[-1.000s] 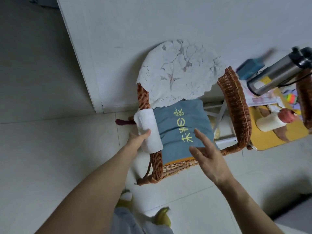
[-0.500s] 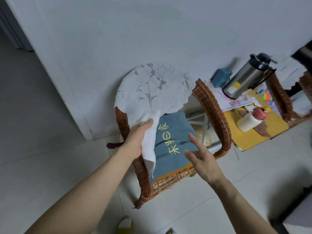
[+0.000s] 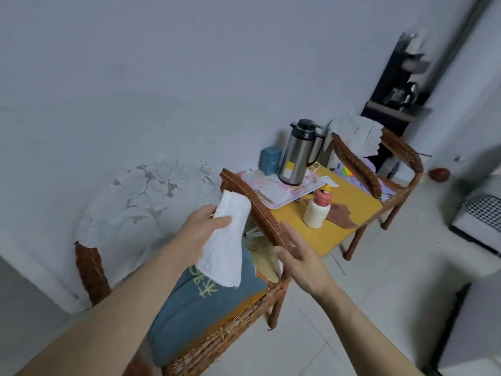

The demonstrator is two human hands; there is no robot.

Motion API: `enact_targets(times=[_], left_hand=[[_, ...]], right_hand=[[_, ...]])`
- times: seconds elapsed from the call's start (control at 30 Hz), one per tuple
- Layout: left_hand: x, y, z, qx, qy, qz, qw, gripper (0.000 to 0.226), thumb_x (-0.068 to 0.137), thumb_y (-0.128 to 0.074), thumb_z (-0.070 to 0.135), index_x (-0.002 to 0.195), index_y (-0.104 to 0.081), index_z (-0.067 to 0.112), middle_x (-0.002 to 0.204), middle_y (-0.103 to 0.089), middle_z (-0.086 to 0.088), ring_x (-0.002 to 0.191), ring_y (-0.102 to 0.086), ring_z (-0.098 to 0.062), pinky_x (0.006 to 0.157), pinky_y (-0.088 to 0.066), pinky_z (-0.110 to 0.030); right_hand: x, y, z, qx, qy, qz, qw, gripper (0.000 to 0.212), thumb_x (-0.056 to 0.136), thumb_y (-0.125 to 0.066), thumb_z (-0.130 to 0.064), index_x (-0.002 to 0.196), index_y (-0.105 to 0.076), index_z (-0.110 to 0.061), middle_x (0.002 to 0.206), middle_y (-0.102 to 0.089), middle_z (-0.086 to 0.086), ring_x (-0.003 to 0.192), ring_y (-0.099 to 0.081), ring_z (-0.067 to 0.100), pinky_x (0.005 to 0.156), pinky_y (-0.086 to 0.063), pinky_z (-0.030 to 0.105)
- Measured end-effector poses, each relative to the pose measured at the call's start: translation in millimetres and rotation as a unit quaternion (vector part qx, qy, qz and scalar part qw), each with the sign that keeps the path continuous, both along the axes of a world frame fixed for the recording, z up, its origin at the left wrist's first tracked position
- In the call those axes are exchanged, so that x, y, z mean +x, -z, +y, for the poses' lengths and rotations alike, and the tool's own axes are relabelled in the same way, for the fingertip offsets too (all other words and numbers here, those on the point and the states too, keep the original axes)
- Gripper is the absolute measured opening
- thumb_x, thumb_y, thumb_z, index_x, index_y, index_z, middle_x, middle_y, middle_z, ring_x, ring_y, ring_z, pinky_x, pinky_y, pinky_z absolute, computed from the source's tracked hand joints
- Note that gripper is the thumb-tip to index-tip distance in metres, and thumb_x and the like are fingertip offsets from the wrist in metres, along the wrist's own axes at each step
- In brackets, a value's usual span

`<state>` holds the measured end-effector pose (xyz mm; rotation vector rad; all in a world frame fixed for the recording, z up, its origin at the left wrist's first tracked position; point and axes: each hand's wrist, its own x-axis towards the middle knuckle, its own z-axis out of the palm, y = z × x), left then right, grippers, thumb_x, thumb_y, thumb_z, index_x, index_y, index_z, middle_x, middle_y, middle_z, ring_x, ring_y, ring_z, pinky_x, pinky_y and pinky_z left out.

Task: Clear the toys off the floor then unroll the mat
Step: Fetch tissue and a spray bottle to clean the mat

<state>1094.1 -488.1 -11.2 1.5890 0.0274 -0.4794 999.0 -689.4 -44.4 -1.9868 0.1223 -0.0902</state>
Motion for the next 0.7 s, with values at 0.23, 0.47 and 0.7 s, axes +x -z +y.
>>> enact_targets(times=[0.23, 0.47, 0.7], left_hand=[[-6, -8, -92, 0.02, -0.025, 0.018, 0.999, 0.037, 0.086, -0.063, 0.013, 0.122, -0.058, 0.006, 0.115, -0.063, -0.013, 0.105, -0.059, -0.034, 0.096, -0.046, -0.05], [13, -4, -157, 0.025, -0.01, 0.03, 0.999, 0.016, 0.09, -0.059, 0.016, 0.106, -0.058, 0.015, 0.091, -0.062, 0.0, 0.084, -0.058, -0.019, 0.062, -0.046, -0.029], [80, 3, -219, 0.004, -0.013, 0.047, 0.999, 0.014, 0.088, -0.061, 0.013, 0.102, -0.059, 0.013, 0.089, -0.064, -0.008, 0.082, -0.06, -0.026, 0.073, -0.049, -0.034]], right_hand=[[-9, -3, -96, -0.009, 0.038, 0.013, 0.999, 0.057, 0.09, -0.055, -0.03, 0.142, -0.031, -0.037, 0.126, -0.046, -0.023, 0.08, -0.057, -0.015, 0.067, -0.041, 0.0], [11, 7, -154, 0.013, 0.071, 0.005, 0.997, 0.055, 0.091, -0.056, -0.027, 0.14, -0.034, -0.037, 0.13, -0.045, -0.013, 0.069, -0.055, -0.009, 0.064, -0.042, 0.002], [68, 10, -210, -0.003, 0.086, 0.013, 0.996, 0.055, 0.091, -0.056, -0.027, 0.141, -0.035, -0.036, 0.131, -0.046, -0.016, 0.089, -0.059, -0.007, 0.08, -0.046, 0.01]])
